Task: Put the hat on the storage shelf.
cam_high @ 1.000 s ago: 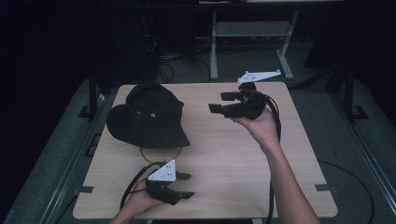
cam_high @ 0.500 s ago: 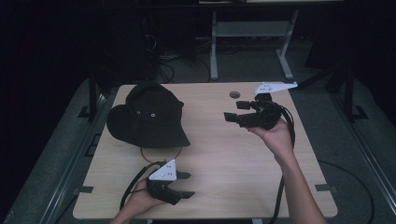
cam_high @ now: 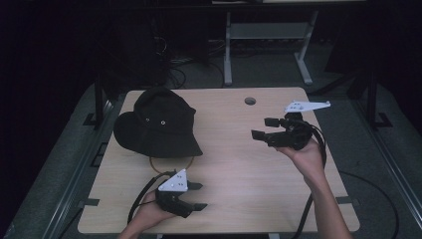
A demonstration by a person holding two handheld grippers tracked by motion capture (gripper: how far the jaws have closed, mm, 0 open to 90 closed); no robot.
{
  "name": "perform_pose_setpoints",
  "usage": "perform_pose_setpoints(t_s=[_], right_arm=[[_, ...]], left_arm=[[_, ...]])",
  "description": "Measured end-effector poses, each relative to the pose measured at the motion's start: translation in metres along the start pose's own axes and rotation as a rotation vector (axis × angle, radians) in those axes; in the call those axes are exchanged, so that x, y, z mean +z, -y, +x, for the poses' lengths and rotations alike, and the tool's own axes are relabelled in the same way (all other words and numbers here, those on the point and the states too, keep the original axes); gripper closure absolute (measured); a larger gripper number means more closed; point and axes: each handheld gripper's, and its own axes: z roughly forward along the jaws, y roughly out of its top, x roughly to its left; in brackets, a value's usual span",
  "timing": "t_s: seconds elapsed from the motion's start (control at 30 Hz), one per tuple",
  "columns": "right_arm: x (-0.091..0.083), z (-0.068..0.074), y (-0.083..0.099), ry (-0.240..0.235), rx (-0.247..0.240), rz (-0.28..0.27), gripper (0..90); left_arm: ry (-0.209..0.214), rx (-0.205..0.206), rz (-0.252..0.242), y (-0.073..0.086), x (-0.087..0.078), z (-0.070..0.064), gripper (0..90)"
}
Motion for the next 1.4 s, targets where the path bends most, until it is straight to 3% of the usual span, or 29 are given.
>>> perform_pose_setpoints(t_s=[0.8, 1.4], right_arm=[[-0.027, -0.025, 0.068, 0.051, 0.082, 0.021, 20.9], [-0.043, -0.034, 0.119, 0.084, 0.129, 0.037, 18.1]], left_arm=[[-0.021, -0.020, 0.010, 0.002, 0.000, 0.002, 32.8], [-0.028, -0.040, 0.036, 0.004, 0.005, 0.003, 28.5]])
